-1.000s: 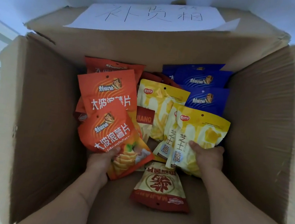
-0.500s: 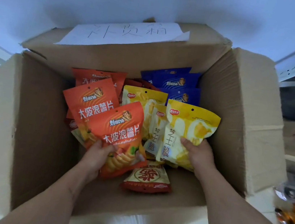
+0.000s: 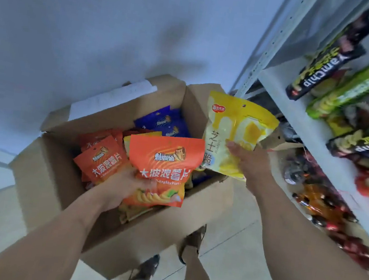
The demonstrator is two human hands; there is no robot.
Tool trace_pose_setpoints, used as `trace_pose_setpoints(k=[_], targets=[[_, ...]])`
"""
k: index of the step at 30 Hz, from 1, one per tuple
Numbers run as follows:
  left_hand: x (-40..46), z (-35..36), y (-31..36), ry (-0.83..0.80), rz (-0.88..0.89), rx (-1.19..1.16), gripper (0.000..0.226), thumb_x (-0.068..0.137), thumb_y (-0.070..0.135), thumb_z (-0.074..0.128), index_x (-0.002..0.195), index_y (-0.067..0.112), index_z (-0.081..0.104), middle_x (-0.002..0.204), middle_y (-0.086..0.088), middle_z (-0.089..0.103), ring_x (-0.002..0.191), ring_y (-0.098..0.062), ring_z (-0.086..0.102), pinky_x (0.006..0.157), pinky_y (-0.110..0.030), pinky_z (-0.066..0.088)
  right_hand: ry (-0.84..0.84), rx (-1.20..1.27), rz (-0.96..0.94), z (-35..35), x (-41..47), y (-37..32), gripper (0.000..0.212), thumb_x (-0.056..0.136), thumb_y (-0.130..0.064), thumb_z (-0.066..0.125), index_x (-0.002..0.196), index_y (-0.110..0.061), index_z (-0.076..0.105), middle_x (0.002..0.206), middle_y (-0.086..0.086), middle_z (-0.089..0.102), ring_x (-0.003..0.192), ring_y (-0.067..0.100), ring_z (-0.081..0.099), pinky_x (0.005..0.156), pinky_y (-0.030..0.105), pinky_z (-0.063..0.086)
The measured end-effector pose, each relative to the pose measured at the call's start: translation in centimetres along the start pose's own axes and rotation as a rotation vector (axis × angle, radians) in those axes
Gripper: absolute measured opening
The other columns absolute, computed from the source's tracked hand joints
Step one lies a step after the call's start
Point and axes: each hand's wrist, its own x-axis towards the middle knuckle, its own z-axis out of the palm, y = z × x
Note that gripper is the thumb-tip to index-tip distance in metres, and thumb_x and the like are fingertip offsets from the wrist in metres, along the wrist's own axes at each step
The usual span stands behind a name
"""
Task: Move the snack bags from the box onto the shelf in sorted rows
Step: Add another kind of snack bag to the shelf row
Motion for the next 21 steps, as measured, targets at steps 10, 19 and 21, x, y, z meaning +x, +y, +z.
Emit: trace_pose_setpoints(k=[10,19,21], targets=[[-7.5,14.2,9.1,-0.418,0.105,0.341,0.041,0.083,0.007,0.076,0.122,0.013,0.066,0.113,0.0,0.076,0.103,-0.014,0.072,0.096,-0.03,0.053,0.425,0.191,-0.064,-20.9,-17.0,-3.6,0.036,0.066,-0.035,0.091,0.095,-0.02,0.076,0.096,-0.002,0.078,0.093,0.025,0.074,0.092,0.049,0.057],[-11.8,37.5,10.8,-0.742,0.209,0.478,0.058,0.073,0.013,0.083,0.127,0.017,0.062,0.118,-0.004,0.074,0.115,-0.028,0.068,0.099,-0.043,0.052,0.733,0.267,-0.18,-42.4,-28.9,-3.4,0.03,0.071,-0.032,0.089,0.089,-0.018,0.069,0.092,0.002,0.076,0.088,0.029,0.074,0.084,0.052,0.059],[-13.0,43.3,10.5,-0.792,0.258,0.485,0.055,0.074,0.009,0.082,0.123,0.022,0.064,0.12,-0.004,0.074,0.116,-0.028,0.067,0.102,-0.047,0.05,0.754,0.293,-0.208,-47.1,-31.0,-2.7,0.031,0.073,-0.029,0.089,0.092,-0.018,0.067,0.093,0.002,0.076,0.086,0.026,0.073,0.082,0.049,0.06]])
